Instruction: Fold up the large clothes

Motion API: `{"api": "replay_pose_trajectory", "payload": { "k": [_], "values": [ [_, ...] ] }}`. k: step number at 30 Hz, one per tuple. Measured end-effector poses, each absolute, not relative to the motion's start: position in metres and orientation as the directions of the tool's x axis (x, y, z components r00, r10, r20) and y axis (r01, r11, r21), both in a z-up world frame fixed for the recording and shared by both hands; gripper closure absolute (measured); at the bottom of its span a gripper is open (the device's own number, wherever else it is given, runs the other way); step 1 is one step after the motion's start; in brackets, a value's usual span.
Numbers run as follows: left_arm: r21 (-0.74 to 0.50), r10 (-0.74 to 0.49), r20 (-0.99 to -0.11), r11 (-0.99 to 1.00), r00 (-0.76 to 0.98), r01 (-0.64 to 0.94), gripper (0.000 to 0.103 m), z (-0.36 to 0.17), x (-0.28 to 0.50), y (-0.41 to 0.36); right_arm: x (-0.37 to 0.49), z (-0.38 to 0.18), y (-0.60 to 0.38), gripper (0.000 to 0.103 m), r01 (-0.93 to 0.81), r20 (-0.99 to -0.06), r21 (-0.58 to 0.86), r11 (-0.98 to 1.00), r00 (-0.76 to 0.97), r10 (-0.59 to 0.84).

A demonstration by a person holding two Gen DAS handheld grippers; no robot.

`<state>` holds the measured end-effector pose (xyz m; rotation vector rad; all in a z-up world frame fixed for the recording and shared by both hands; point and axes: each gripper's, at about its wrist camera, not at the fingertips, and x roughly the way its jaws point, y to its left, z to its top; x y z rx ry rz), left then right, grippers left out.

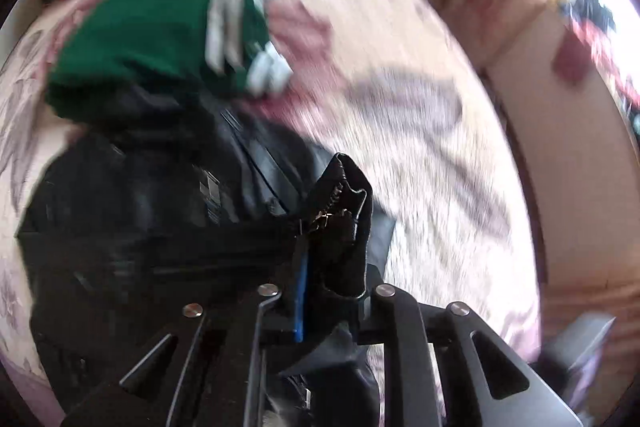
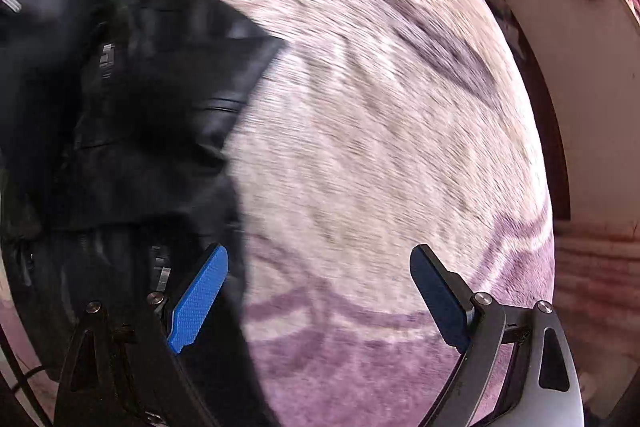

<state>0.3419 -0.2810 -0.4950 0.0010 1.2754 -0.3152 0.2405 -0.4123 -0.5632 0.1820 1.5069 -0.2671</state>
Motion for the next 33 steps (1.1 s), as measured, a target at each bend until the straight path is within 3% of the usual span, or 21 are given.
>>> {"api": "replay_pose_trajectory", "payload": {
  "k": [2, 3, 4, 8, 11, 13, 17, 19, 21, 23, 25, 29, 31, 32, 33],
  "values": [
    [-0.187, -0.247, -0.944, 0.947, 0.219, 0.263, 0.060, -0.503, 0.336, -0.288, 0.237, -0.565, -0.431, 0.009, 0.332, -0.999, 0.003, 0.943, 0.031, -0.008],
    [-0.213, -0.270, -0.943, 0.939, 0.193, 0.270, 0.025, -0.504, 0.334, -0.286, 0.235, -0.565, -0.442, 0.009, 0.366, -0.999, 0.044, 0.930, 0.025, 0.038],
    [-0.228, -0.281, -0.942, 0.937, 0.185, 0.266, 0.011, -0.502, 0.331, -0.281, 0.234, -0.563, -0.451, 0.009, 0.391, -0.997, 0.081, 0.917, 0.030, 0.076],
    [-0.273, -0.305, -0.936, 0.944, 0.175, 0.187, 0.011, -0.480, 0.327, -0.236, 0.235, -0.546, -0.480, 0.010, 0.487, -0.948, 0.318, 0.813, 0.149, 0.281],
    [-0.223, -0.239, -0.943, 0.970, 0.230, 0.094, 0.011, -0.462, 0.320, -0.171, 0.251, -0.535, -0.488, 0.010, 0.486, -0.896, 0.444, 0.753, 0.221, 0.385],
    [-0.143, -0.143, -0.956, 0.990, 0.257, 0.018, 0.011, -0.467, 0.325, -0.125, 0.262, -0.532, -0.478, 0.010, 0.471, -0.872, 0.489, 0.734, 0.240, 0.427],
    [0.148, 0.183, -0.963, 0.973, 0.199, -0.177, 0.011, -0.514, 0.336, -0.014, 0.303, -0.556, -0.442, 0.010, 0.416, -0.853, 0.518, 0.747, 0.189, 0.486],
    [0.222, 0.250, -0.962, 0.950, 0.111, -0.218, 0.011, -0.552, 0.342, 0.027, 0.309, -0.561, -0.441, 0.026, 0.411, -0.860, 0.506, 0.758, 0.168, 0.483],
    [0.207, 0.229, -0.971, 0.948, 0.068, -0.240, 0.003, -0.579, 0.342, 0.051, 0.326, -0.581, -0.417, 0.086, 0.407, -0.864, 0.489, 0.771, 0.110, 0.491],
    [0.119, 0.147, -0.986, 0.953, 0.084, -0.279, 0.000, -0.587, 0.337, 0.069, 0.332, -0.570, -0.403, 0.094, 0.365, -0.859, 0.508, 0.780, 0.158, 0.486],
    [0.082, 0.111, -0.990, 0.958, 0.092, -0.276, 0.000, -0.586, 0.332, 0.076, 0.338, -0.553, -0.395, 0.095, 0.297, -0.872, 0.487, 0.821, 0.214, 0.440],
    [0.085, 0.111, -0.990, 0.958, 0.083, -0.274, 0.000, -0.576, 0.324, 0.080, 0.336, -0.564, -0.405, 0.095, 0.346, -0.964, 0.264, 0.900, 0.065, 0.258],
    [0.107, 0.137, -0.985, 0.960, 0.101, -0.260, 0.000, -0.556, 0.317, 0.077, 0.322, -0.554, -0.412, 0.094, 0.363, -0.957, 0.286, 0.887, 0.057, 0.285],
    [0.123, 0.156, -0.981, 0.963, 0.120, -0.242, 0.000, -0.544, 0.310, 0.074, 0.311, -0.546, -0.412, 0.092, 0.352, -0.953, 0.298, 0.887, 0.054, 0.299],
    [0.133, 0.169, -0.974, 0.965, 0.150, -0.227, 0.000, -0.530, 0.302, 0.073, 0.301, -0.542, -0.407, 0.079, 0.340, -0.955, 0.288, 0.895, 0.034, 0.295]
  ]
}}
